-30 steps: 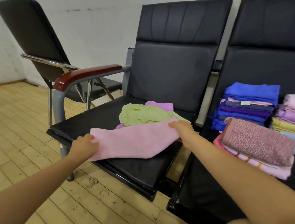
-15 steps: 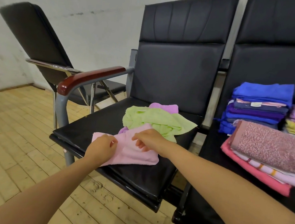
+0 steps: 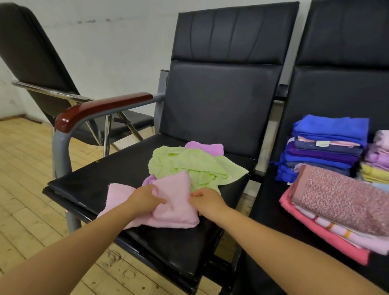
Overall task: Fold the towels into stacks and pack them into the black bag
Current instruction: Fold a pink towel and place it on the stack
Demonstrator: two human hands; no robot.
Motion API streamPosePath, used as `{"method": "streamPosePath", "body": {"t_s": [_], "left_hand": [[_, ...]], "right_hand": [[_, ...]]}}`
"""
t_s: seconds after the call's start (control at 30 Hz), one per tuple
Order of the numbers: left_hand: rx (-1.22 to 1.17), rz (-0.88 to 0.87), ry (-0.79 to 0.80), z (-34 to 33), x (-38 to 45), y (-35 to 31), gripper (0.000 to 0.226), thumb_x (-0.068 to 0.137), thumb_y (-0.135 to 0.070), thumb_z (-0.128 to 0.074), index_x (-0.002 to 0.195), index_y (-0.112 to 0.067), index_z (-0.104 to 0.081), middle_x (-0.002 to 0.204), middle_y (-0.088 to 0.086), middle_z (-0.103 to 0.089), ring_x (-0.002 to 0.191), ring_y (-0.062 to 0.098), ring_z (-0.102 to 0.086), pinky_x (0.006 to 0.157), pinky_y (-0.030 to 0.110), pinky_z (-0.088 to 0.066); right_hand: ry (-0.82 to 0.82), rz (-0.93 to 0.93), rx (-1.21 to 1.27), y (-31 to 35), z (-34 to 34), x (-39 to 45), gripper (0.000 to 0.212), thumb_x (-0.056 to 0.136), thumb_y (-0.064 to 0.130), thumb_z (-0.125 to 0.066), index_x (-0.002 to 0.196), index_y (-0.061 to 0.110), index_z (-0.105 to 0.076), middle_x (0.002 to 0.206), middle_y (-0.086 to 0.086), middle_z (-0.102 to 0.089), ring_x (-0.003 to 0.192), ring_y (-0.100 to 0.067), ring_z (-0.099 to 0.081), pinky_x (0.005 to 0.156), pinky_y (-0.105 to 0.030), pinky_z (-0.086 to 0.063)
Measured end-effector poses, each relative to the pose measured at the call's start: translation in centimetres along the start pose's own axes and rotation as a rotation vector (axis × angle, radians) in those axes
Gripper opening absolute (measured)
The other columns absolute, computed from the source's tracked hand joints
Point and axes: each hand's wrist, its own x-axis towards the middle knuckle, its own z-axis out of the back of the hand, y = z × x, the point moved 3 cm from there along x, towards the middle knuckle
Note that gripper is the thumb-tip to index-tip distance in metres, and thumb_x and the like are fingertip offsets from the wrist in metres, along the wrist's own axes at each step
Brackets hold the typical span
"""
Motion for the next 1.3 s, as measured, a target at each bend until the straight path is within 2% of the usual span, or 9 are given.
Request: {"method": "streamPosePath", "body": {"t_s": [0.1, 0.2, 0.37, 0.47, 0.57, 0.73, 0.93, 1.1, 1.3], "left_hand": [[-0.344, 0.011, -0.003, 0.2, 0.1, 0.4, 0.044, 0.068, -0.032, -0.061, 0.105, -0.008, -0.06, 0.146, -0.007, -0.033, 0.108, 0.015, -0.049, 0.081, 0.024, -0.042], [-0.512, 0.058, -0.072, 0.3, -0.1, 0.8, 0.035, 0.087, -0.022, -0.053, 0.121, -0.016, -0.06, 0.152, -0.011, -0.03, 0.128, 0.015, -0.042, 0.107, 0.03, -0.036], [-0.18, 0.091, -0.276, 1.3, -1.7, 1.2, 0.04, 0.1, -0.016, -0.038, 0.139, -0.018, -0.041, 0.127, 0.004, -0.056, 0.106, 0.02, -0.053, 0.091, 0.029, -0.039], [0.09, 0.126, -0.342, 1.5, -2.8, 1.7, 0.038, 0.1, -0.021, -0.041, 0.138, -0.016, -0.043, 0.117, 0.006, -0.063, 0.092, 0.017, -0.056, 0.081, 0.024, -0.038], [0.173, 0.094, -0.349, 1.5, -3.3, 1.7, 0.038, 0.1, -0.023, -0.042, 0.137, -0.015, -0.048, 0.121, 0.005, -0.063, 0.105, 0.018, -0.059, 0.091, 0.021, -0.038], [0.056, 0.08, -0.221, 0.6, -3.8, 0.4, 0.041, 0.1, -0.028, -0.045, 0.14, -0.02, -0.043, 0.13, 0.007, -0.058, 0.116, 0.021, -0.055, 0.099, 0.024, -0.035], [-0.136, 0.024, -0.104, -1.5, -3.4, -2.9, 0.039, 0.095, -0.03, -0.054, 0.133, -0.025, -0.052, 0.121, 0.003, -0.06, 0.105, 0.018, -0.056, 0.089, 0.019, -0.038], [-0.308, -0.003, -0.012, -0.8, -4.2, -3.2, 0.071, 0.066, -0.033, -0.061, 0.134, -0.018, -0.051, 0.131, 0.01, -0.048, 0.11, 0.018, -0.05, 0.088, 0.027, -0.044], [-1.034, 0.351, -0.145, 1.1, -5.3, -0.3, 0.028, 0.098, -0.027, -0.048, 0.102, -0.005, -0.064, 0.094, 0.014, -0.067, 0.081, 0.025, -0.061, 0.072, 0.037, -0.051]], "right_hand": [[-0.001, 0.022, -0.035, -0.1, -0.1, 0.0, 0.038, 0.083, 0.023, -0.05, 0.053, 0.023, -0.027, 0.057, 0.002, -0.03, 0.064, -0.018, -0.032, 0.06, -0.03, -0.023], [-0.042, -0.003, -0.063, -0.1, -0.1, 0.2, 0.043, 0.089, 0.029, -0.049, 0.053, 0.021, -0.027, 0.054, 0.004, -0.029, 0.053, -0.014, -0.028, 0.052, -0.029, -0.019], [0.029, 0.024, -0.217, 0.8, -1.4, -0.1, 0.045, 0.09, 0.056, -0.048, 0.064, 0.021, -0.042, 0.064, 0.005, -0.045, 0.061, -0.013, -0.045, 0.053, -0.023, -0.029], [0.091, 0.02, -0.375, 1.5, -2.4, 0.0, 0.053, 0.088, 0.061, -0.049, 0.115, 0.016, -0.056, 0.107, -0.004, -0.063, 0.1, -0.025, -0.06, 0.079, -0.031, -0.047], [0.121, 0.009, -0.386, 2.1, -2.4, -0.3, 0.054, 0.091, 0.048, -0.051, 0.134, 0.017, -0.044, 0.12, -0.007, -0.06, 0.104, -0.025, -0.057, 0.085, -0.031, -0.044], [0.124, -0.043, 0.282, 1.5, -1.3, -1.2, 0.04, 0.088, 0.026, -0.061, 0.124, 0.008, -0.057, 0.12, -0.01, -0.063, 0.11, -0.025, -0.059, 0.098, -0.037, -0.048], [-0.095, -0.179, 0.759, 1.1, 1.8, -1.1, 0.037, 0.08, 0.015, -0.067, 0.114, 0.002, -0.06, 0.11, -0.018, -0.066, 0.102, -0.033, -0.064, 0.086, -0.041, -0.053], [-0.103, -0.134, 0.713, 2.0, 3.4, -1.3, 0.025, 0.085, 0.021, -0.066, 0.104, 0.005, -0.065, 0.103, -0.017, -0.068, 0.086, -0.03, -0.064, 0.069, -0.033, -0.05], [0.243, 0.018, 0.552, 5.9, 0.0, -3.4, 0.031, 0.099, 0.038, -0.046, 0.098, 0.013, -0.064, 0.083, -0.001, -0.067, 0.075, -0.013, -0.063, 0.071, -0.023, -0.051]]}}
